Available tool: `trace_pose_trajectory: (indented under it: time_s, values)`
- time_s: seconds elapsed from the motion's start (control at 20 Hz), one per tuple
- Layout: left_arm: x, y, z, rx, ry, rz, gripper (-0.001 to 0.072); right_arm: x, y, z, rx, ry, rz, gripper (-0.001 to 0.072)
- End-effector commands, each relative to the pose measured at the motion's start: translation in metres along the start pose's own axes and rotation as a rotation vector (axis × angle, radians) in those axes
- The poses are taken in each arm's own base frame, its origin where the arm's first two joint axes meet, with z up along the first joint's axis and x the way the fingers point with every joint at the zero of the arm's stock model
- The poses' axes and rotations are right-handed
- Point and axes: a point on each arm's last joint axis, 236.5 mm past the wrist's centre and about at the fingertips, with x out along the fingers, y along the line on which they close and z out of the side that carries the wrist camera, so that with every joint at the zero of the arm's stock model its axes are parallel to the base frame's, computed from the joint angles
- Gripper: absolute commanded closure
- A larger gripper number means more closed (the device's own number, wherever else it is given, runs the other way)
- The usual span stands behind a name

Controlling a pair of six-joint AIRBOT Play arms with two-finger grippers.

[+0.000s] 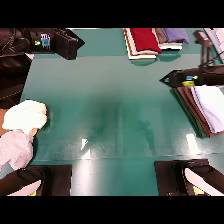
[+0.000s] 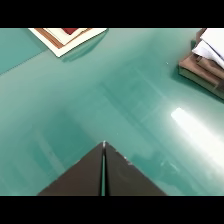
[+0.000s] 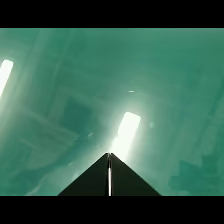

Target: Fold the shirts.

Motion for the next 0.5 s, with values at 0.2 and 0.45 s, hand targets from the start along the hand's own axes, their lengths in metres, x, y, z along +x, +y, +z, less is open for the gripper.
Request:
trace_pose_trajectory:
  time_s: [0.2, 0.45]
  values:
    - [-0.0001, -0.0003, 0.0004, 0.000, -0.002, -0.001, 0.0682, 0.0200, 0.0321, -0.0092, -0.058, 0.045, 0.064, 0.0696]
    - [-0.0001, -0.0003, 0.0004, 0.000, -0.002, -0.001, 0.0682, 0.0199, 0.0326, -0.0113, -0.058, 0.053, 0.066, 0.0697]
